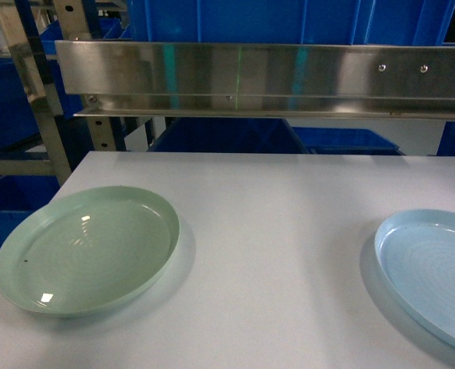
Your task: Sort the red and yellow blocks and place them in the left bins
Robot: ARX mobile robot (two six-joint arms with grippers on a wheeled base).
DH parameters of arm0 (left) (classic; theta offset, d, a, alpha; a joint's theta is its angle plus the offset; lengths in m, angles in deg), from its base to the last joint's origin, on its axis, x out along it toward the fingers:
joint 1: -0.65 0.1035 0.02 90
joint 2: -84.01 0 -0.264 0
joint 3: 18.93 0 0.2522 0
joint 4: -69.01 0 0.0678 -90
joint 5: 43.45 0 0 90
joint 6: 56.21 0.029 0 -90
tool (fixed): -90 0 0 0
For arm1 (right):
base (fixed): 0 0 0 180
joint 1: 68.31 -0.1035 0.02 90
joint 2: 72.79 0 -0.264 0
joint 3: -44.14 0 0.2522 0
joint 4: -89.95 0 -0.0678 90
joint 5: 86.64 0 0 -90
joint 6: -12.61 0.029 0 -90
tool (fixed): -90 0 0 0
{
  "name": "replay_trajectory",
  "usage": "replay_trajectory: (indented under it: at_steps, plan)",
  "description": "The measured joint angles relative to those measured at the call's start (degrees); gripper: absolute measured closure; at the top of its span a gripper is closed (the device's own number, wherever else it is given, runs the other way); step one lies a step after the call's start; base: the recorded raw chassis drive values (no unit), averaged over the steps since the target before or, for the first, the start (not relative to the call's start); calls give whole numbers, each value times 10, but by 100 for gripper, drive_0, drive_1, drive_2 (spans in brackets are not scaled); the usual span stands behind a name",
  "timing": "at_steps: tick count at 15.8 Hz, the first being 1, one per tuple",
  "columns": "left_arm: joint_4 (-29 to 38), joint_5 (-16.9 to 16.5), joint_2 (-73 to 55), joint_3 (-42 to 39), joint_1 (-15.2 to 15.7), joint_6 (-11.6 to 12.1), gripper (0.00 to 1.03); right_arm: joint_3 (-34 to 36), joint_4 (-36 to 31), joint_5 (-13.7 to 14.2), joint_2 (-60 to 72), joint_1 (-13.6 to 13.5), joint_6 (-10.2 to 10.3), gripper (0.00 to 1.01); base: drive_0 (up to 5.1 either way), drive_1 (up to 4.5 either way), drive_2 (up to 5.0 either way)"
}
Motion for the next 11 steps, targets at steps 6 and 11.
replay_trajectory:
  at_steps: [6,11]
  plan:
    - [14,8,7,2,7,6,46,0,0,0,0,0,0,71,0,0,0]
    - [13,6,7,2,7,10,46,0,0,0,0,0,0,72,0,0,0]
